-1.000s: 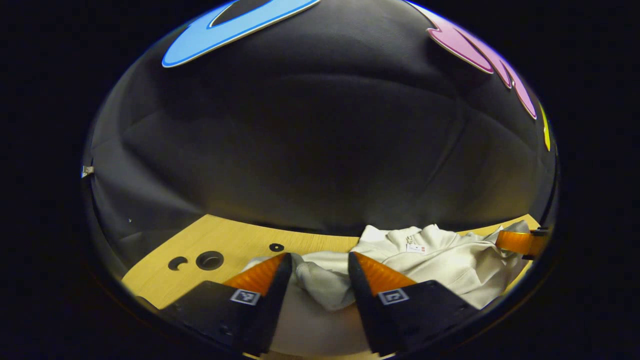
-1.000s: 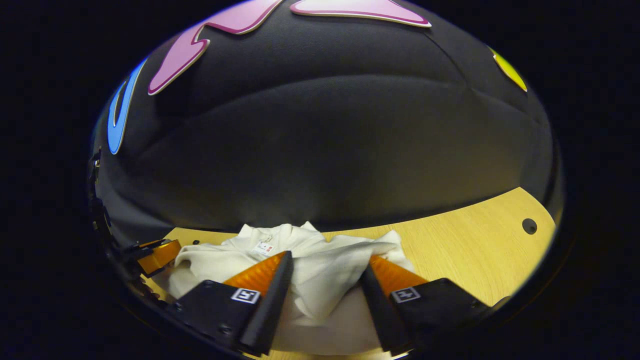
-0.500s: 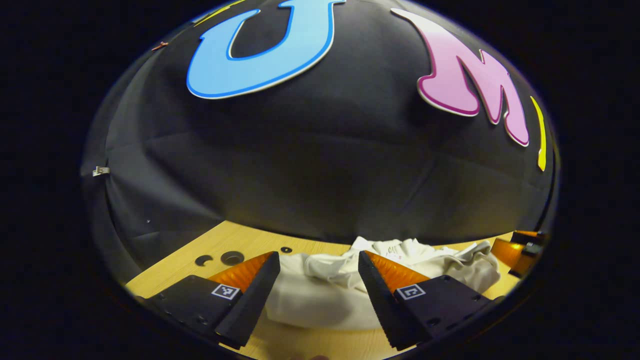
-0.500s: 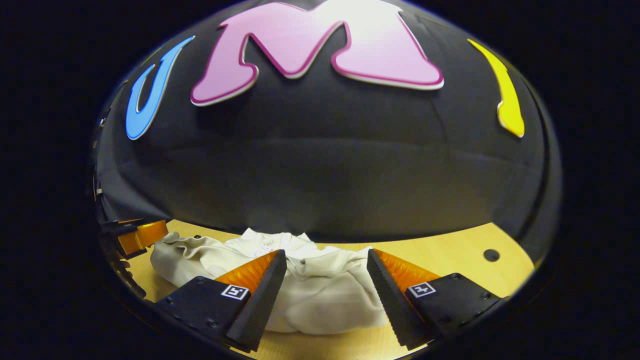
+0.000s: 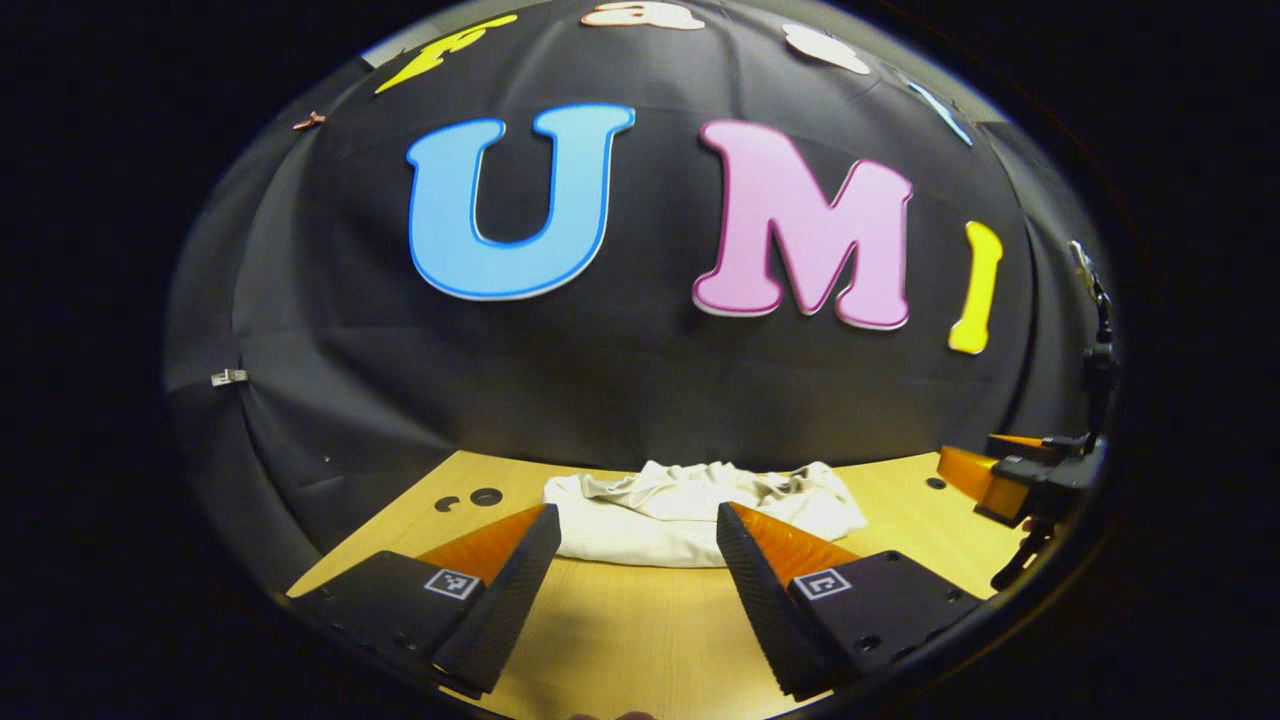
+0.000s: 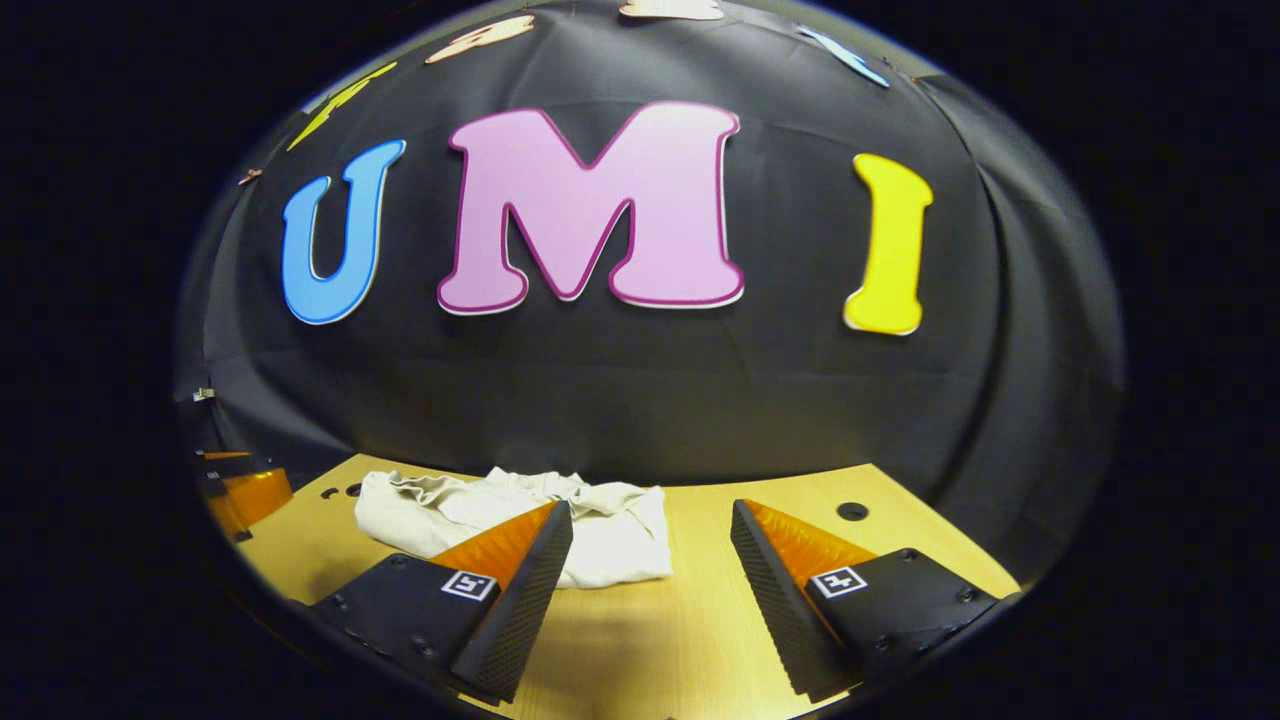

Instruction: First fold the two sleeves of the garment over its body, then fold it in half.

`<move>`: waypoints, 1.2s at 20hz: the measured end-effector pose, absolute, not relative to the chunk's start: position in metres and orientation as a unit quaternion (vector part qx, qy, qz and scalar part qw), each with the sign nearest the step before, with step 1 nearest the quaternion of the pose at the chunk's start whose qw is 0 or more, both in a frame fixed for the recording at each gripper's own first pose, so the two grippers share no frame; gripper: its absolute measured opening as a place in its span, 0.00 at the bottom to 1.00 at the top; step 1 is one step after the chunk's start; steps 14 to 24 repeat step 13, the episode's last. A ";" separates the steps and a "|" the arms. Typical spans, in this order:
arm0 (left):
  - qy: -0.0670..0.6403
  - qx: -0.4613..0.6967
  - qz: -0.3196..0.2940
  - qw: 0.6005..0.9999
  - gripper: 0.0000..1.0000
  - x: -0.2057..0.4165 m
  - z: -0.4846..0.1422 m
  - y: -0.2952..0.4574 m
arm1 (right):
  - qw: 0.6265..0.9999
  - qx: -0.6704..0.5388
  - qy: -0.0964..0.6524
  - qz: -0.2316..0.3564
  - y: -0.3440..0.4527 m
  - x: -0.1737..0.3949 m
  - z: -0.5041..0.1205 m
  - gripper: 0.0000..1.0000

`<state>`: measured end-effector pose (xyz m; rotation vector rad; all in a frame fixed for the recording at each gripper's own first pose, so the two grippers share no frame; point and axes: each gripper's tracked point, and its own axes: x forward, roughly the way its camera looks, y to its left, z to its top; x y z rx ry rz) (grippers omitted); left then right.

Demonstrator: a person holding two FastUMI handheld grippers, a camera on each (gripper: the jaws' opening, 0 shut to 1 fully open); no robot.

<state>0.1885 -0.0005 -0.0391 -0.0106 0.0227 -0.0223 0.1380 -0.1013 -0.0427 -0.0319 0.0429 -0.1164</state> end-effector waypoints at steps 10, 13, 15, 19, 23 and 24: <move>-0.032 -0.041 -0.029 0.998 0.96 -0.008 0.016 -0.003 | 0.997 -0.020 0.003 -0.069 -0.098 -0.045 0.019 0.98; 0.002 -0.068 -0.032 0.997 0.96 -0.053 -0.014 -0.016 | 0.997 -0.041 -0.025 -0.064 -0.088 -0.091 0.040 0.98; 0.002 -0.068 -0.032 0.997 0.96 -0.053 -0.014 -0.016 | 0.997 -0.041 -0.025 -0.064 -0.088 -0.091 0.040 0.98; 0.002 -0.068 -0.032 0.997 0.96 -0.053 -0.014 -0.016 | 0.997 -0.041 -0.025 -0.064 -0.088 -0.091 0.040 0.98; 0.002 -0.068 -0.032 0.997 0.96 -0.053 -0.014 -0.016 | 0.997 -0.041 -0.025 -0.064 -0.088 -0.091 0.040 0.98; 0.002 -0.068 -0.032 0.997 0.96 -0.053 -0.014 -0.016 | 0.997 -0.041 -0.025 -0.064 -0.088 -0.091 0.040 0.98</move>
